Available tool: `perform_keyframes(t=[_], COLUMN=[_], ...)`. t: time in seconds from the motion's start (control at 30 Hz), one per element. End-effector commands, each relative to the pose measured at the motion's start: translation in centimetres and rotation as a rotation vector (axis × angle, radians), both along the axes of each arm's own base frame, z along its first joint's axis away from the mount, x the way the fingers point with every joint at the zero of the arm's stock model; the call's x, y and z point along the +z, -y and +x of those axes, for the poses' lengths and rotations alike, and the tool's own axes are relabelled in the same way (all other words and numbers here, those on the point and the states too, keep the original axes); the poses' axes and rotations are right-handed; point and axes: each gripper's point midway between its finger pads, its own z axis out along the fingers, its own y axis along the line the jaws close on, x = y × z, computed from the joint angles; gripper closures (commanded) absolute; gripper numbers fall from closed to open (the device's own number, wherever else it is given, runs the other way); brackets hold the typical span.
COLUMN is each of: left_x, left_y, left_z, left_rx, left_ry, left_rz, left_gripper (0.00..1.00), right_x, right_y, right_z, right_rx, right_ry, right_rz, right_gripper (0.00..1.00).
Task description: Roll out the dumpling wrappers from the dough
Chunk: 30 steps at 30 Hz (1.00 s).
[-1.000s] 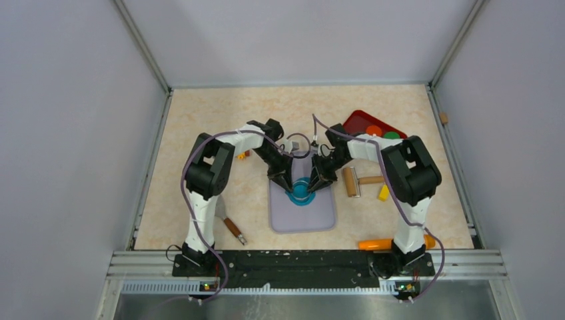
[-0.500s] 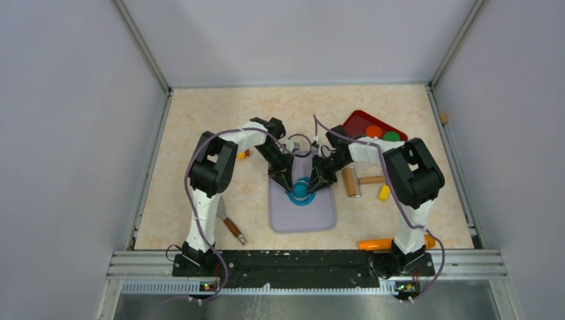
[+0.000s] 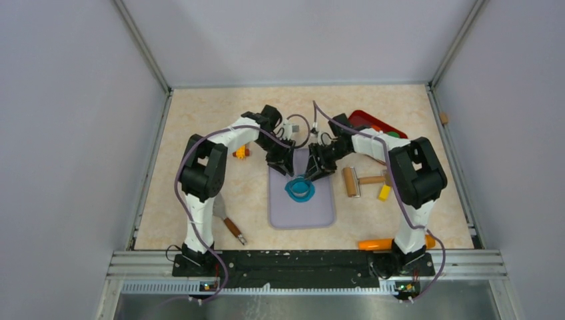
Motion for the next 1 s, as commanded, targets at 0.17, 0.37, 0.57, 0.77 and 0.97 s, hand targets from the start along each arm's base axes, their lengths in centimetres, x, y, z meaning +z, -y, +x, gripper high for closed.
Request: perform_keyframes(t=[0.17,0.37,0.57,0.77,0.97], left_x=[7.5,8.1,8.5,8.3,8.7], left_y=[-2.8,-6.0,-7.6,-8.7,-11.3], left_z=[4.2,4.8,6.1,6.2,6.1], left_rx=[0.036,0.088,0.102,0.140,0.237], left_ry=[0.308,0.363,0.415,0.402,0.395], left_rz=[-0.075,-0.050,-0.012,0.006,0.022], left_gripper=[0.55,0.54,0.53,0.52,0.51], right_x=[5.9,8.1,9.2,7.8,6.2], right_y=[2.3,2.9,0.5,-2.5,-4.2], right_z=[2.0,3.2,3.9,1.7,1.0], right_rx=[0.145,0.348,0.626,0.961,1.129], right_ry=[0.366,0.610,0.865,1.104,1.172], right_rz=[0.037,0.036,0.020,0.026,0.046], right_gripper=[0.53,0.56,0.56,0.38,0.23])
